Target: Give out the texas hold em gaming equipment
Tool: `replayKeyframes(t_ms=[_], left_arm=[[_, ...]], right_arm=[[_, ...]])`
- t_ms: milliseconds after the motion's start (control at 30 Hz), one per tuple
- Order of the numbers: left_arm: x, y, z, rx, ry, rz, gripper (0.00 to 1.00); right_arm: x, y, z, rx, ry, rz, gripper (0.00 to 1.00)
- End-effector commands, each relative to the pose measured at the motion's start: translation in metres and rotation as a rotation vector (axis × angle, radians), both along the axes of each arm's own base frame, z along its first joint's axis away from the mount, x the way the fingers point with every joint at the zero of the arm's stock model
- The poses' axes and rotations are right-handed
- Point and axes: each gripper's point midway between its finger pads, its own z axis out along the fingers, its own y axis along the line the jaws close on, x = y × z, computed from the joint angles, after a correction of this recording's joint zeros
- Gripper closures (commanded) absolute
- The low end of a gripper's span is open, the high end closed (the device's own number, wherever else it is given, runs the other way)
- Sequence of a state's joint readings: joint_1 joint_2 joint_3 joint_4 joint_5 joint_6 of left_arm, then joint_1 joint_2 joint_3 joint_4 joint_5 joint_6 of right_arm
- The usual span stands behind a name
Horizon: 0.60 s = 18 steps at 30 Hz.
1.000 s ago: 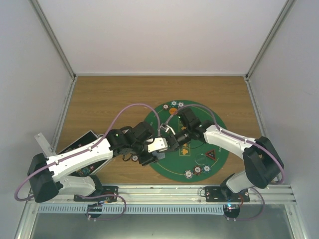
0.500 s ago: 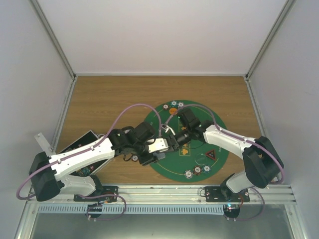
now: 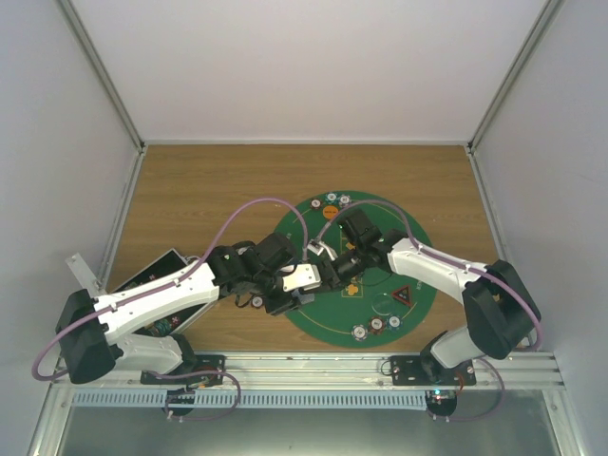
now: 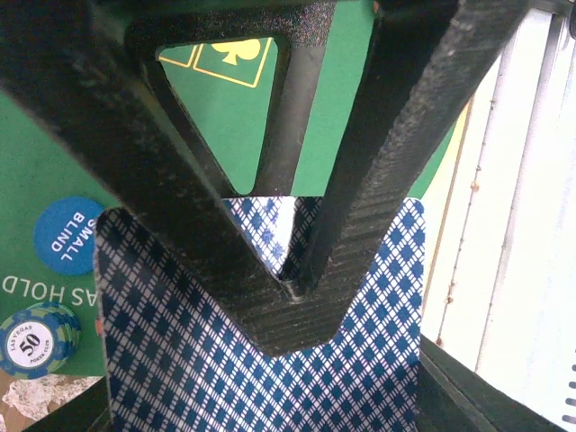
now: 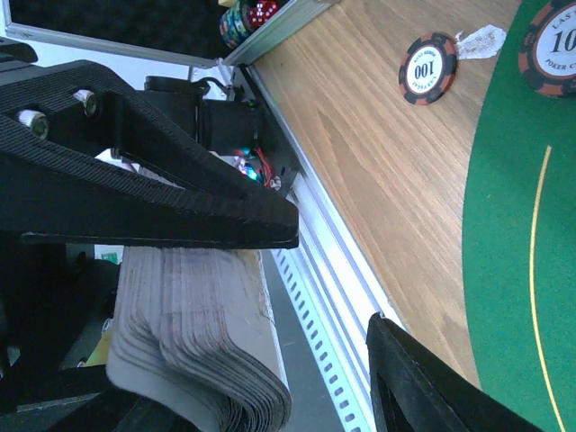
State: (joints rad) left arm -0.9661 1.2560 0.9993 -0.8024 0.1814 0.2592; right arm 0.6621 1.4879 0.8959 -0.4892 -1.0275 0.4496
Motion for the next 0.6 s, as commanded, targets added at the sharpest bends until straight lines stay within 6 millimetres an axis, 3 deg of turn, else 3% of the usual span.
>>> replayKeyframes(t_ms=[0,300,567], left_arm=[[0.004,-0.006,0.015,-0.037,-0.034,-0.006,0.44],[0.005,-0.005,0.014,-0.03,-0.042,-0.004,0.44],[0.008,-0.003,0.011,-0.01,-0.051,0.005,0.44]], right_arm=[[0.004,-0.009,-0.007,-0.057,-0.013,-0.044,0.51],[0.006,-0.022,-0.005,-0.055,-0.009,-0.079,0.53],[0.003,-0.02,0.013,0.013,-0.021,-0.059,0.66]])
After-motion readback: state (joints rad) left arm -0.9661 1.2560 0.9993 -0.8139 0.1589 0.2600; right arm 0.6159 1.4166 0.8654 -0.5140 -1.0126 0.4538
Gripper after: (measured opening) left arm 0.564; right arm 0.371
